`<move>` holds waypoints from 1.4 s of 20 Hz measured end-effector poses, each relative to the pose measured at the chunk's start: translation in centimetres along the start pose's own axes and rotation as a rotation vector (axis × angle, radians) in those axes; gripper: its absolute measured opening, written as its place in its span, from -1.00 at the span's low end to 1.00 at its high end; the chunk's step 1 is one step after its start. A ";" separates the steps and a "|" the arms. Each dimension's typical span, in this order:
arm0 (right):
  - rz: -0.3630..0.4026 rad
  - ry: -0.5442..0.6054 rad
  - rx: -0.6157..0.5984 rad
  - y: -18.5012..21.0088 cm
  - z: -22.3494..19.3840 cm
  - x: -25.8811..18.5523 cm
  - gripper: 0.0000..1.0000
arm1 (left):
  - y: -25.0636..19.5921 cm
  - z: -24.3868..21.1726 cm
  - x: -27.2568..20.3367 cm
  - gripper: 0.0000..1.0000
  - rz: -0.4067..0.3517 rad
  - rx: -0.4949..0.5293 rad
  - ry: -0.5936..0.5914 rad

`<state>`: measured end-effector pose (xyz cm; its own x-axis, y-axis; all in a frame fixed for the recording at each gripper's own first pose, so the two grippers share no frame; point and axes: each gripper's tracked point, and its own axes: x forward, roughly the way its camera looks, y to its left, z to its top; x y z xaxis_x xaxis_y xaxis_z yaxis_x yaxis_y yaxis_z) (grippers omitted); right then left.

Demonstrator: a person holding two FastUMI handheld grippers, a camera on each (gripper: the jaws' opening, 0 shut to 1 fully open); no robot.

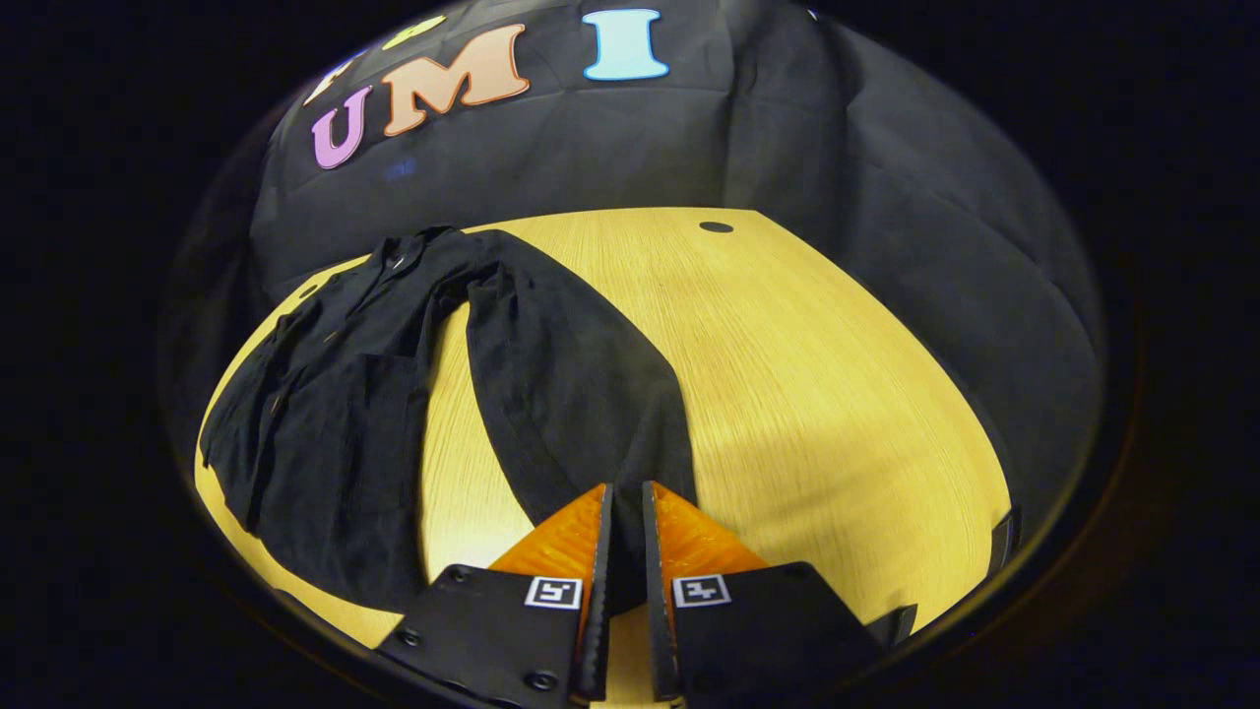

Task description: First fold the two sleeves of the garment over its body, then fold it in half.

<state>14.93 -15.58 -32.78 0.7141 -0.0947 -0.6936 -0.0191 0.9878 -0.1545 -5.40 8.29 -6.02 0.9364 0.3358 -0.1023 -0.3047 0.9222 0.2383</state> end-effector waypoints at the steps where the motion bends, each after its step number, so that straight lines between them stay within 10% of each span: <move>1: -0.004 0.000 -0.012 0.0 0.0 0.0 -0.60 | 0.1 0.0 -0.1 0.88 0.002 0.001 0.000; 28: 0.055 -0.014 -0.007 1.5 3.9 -1.5 -0.95 | -2.7 -2.5 -2.0 0.89 -0.008 -0.031 0.060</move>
<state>16.58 -13.46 -29.19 0.7215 -0.0387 -0.6914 -0.0630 0.9906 -0.1212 -6.85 5.57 -8.87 0.9269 0.3382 -0.1624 -0.3030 0.9301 0.2075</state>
